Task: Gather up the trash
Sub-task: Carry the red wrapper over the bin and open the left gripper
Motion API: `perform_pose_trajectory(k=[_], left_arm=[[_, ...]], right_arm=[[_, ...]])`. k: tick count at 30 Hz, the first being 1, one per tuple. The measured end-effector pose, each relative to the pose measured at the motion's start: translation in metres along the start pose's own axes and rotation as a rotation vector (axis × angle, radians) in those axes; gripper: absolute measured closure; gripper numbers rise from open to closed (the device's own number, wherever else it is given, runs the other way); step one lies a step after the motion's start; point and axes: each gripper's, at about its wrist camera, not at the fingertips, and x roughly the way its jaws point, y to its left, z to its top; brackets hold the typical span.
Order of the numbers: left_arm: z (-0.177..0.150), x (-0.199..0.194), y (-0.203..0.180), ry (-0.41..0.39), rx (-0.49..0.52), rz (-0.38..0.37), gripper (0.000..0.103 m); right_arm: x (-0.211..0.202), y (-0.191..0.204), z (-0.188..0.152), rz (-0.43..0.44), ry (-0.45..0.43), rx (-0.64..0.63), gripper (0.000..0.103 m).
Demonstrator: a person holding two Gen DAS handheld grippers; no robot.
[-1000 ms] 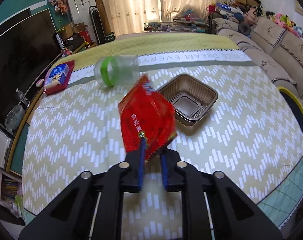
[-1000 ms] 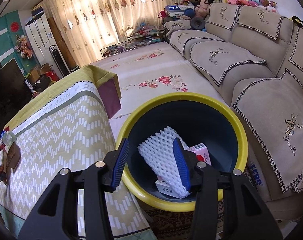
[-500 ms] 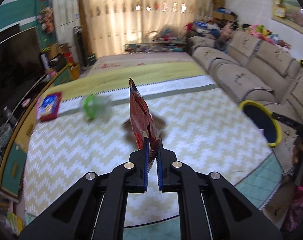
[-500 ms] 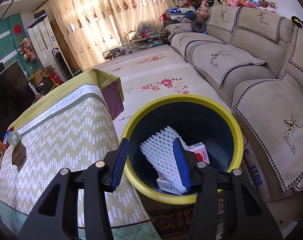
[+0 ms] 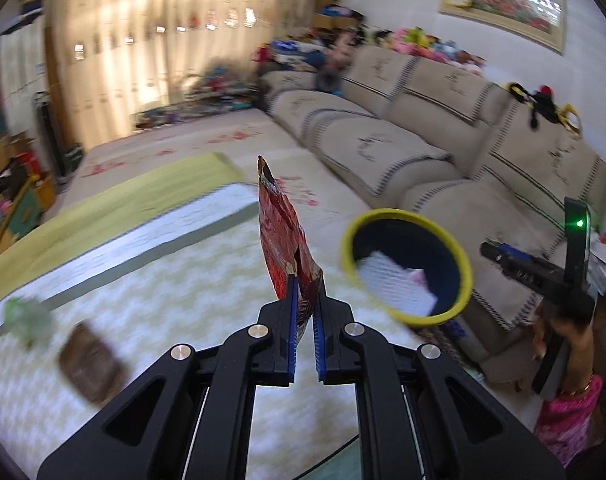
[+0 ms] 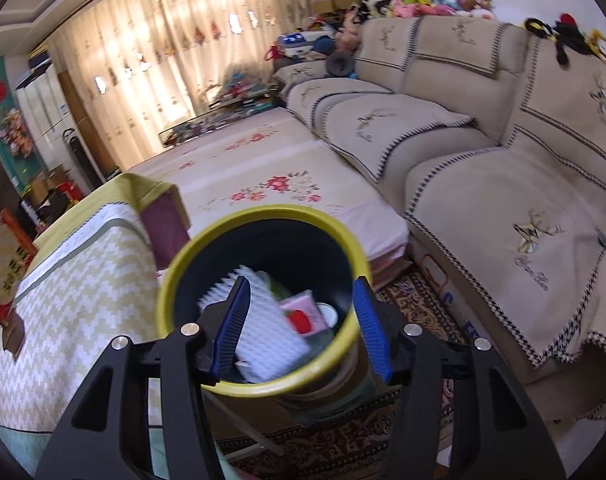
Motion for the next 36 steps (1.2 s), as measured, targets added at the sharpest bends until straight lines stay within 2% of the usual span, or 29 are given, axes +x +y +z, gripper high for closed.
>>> perform_pose_trajectory(k=[10, 14, 16, 18, 19, 20, 22, 27, 29, 36], left_arm=[[0.046, 0.102, -0.105, 0.124, 0.124, -0.179, 0.095], [0.057, 0.147, -0.137, 0.172, 0.156, -0.196, 0.095], [0.060, 0.170, -0.150, 0.191, 0.169, -0.178, 0.095], [0.061, 0.187, -0.157, 0.203, 0.178, -0.161, 0.084], [0.063, 0.193, -0.157, 0.206, 0.174, -0.153, 0.069], [0.064, 0.198, -0.157, 0.203, 0.165, -0.140, 0.059], [0.062, 0.203, -0.156, 0.201, 0.155, -0.135, 0.058], [0.054, 0.171, -0.129, 0.166, 0.113, -0.131, 0.053], [0.049, 0.148, -0.118, 0.135, 0.088, -0.135, 0.044], [0.019, 0.050, -0.062, 0.011, -0.010, -0.087, 0.027]], right_arm=[[0.012, -0.050, -0.007, -0.034, 0.037, 0.082, 0.051], [0.013, -0.063, -0.009, -0.036, 0.040, 0.099, 0.049], [0.014, -0.066, -0.010, -0.036, 0.046, 0.103, 0.049], [0.016, -0.066, -0.013, -0.032, 0.054, 0.102, 0.048], [0.017, -0.065, -0.014, -0.031, 0.058, 0.101, 0.048], [0.018, -0.064, -0.015, -0.028, 0.061, 0.100, 0.048], [0.020, -0.062, -0.018, -0.021, 0.067, 0.099, 0.048], [0.021, -0.050, -0.020, 0.002, 0.075, 0.077, 0.047], [0.020, -0.043, -0.020, 0.008, 0.075, 0.063, 0.046], [0.019, -0.012, -0.022, 0.034, 0.083, 0.004, 0.045]])
